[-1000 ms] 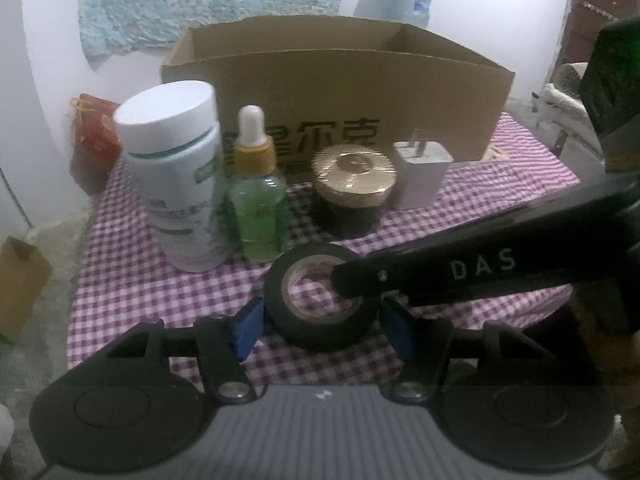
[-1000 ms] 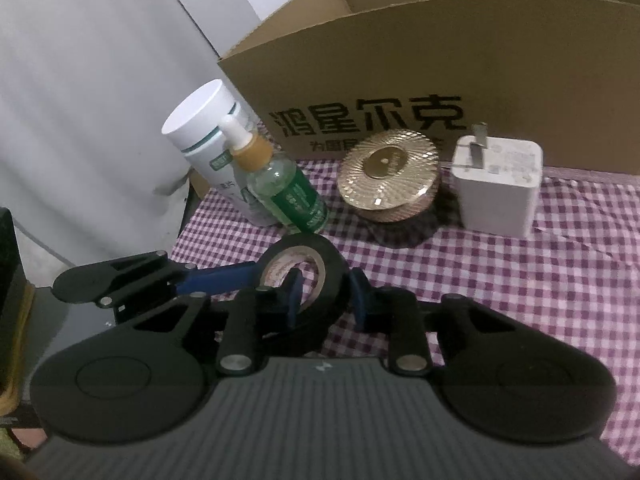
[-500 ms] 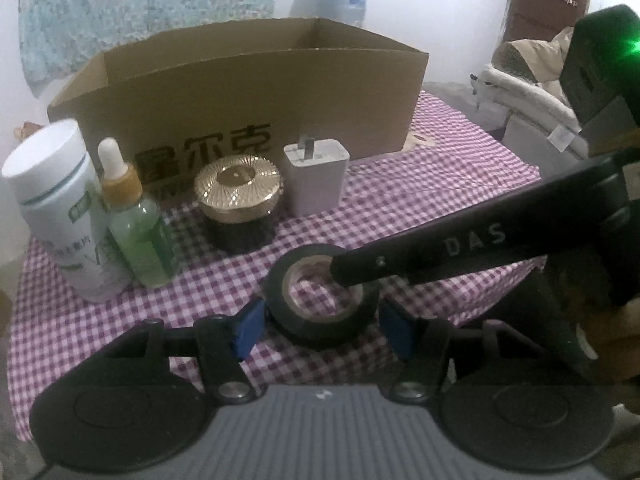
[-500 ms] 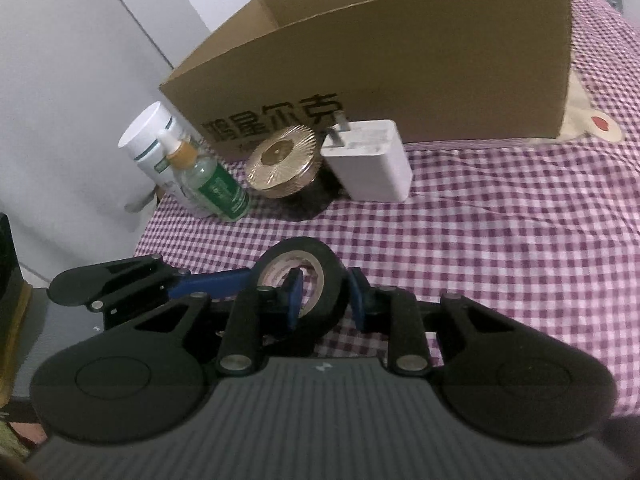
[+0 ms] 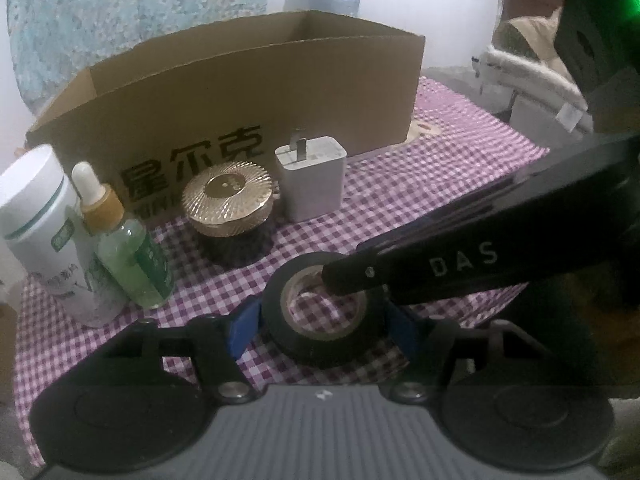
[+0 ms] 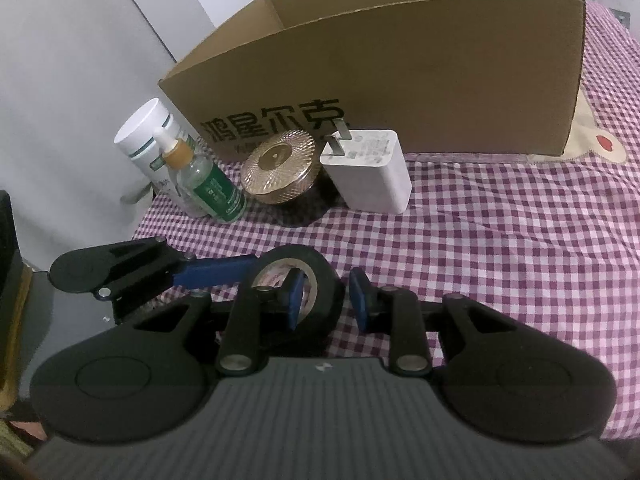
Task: Organize rigid objects
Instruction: 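Carry the black tape roll into the box and lower it, then move the right gripper back to the white charger plug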
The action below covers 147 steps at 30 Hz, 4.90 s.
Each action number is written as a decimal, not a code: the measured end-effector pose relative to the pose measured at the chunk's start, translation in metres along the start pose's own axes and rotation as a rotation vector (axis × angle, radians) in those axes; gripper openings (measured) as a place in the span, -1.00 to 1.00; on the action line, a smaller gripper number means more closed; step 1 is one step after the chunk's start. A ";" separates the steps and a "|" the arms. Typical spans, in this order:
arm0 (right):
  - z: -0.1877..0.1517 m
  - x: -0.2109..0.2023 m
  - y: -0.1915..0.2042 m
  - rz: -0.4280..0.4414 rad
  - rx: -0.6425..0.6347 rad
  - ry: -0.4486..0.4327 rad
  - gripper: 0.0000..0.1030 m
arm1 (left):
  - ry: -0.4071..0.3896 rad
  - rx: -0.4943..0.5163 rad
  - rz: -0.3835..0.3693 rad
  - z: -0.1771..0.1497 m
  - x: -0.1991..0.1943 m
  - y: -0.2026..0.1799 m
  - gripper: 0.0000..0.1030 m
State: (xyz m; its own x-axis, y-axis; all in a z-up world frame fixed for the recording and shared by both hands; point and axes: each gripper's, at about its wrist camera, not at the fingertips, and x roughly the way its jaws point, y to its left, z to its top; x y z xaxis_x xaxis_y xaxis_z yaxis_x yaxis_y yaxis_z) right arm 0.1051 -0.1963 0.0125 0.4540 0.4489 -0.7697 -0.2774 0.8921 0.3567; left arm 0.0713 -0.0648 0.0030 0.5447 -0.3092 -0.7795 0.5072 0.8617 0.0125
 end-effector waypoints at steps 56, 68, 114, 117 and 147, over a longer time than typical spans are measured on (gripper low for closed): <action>0.293 0.092 -0.013 0.043 -0.132 0.181 -0.61 | 0.166 -0.136 0.085 0.233 0.081 0.131 0.31; 0.300 0.142 -0.032 -0.020 -0.144 0.226 -0.59 | 0.231 -0.131 0.102 0.234 0.123 0.135 0.30; 0.026 -0.121 -0.028 0.191 0.207 -0.233 -0.54 | -0.149 -0.278 -0.104 0.044 -0.088 0.089 0.74; 0.017 -0.101 -0.036 0.198 0.271 -0.201 -0.54 | -0.124 -0.248 -0.136 0.038 -0.069 0.075 0.61; 0.059 -0.024 -0.053 0.198 0.326 -0.080 -0.54 | -0.110 -0.044 0.083 0.043 0.008 0.016 0.19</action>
State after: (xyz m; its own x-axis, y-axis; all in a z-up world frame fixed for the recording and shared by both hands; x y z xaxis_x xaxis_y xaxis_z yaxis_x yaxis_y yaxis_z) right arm 0.1591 -0.2516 0.0430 0.4869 0.6055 -0.6296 -0.0888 0.7514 0.6539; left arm 0.1126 -0.0704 0.0242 0.6548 -0.2762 -0.7035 0.4285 0.9024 0.0446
